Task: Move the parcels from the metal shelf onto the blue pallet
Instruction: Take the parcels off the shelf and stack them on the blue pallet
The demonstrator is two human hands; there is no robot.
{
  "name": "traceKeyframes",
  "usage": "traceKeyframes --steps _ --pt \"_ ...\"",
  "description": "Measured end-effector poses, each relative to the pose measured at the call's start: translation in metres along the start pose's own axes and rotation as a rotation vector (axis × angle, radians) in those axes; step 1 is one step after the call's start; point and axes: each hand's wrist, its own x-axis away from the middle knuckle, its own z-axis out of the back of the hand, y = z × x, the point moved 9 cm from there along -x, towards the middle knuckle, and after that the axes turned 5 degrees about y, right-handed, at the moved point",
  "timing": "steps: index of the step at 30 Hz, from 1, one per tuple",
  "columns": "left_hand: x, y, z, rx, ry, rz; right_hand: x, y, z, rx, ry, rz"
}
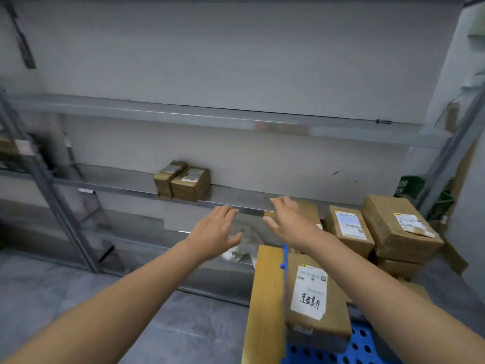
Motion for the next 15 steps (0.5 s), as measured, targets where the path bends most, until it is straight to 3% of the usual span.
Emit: traceKeyframes --steps 15 --pt "0.034 -0.252 0.056 -0.155 0.003 0.198 -0.15 -0.21 -0.113 0.011 -0.122 0.106"
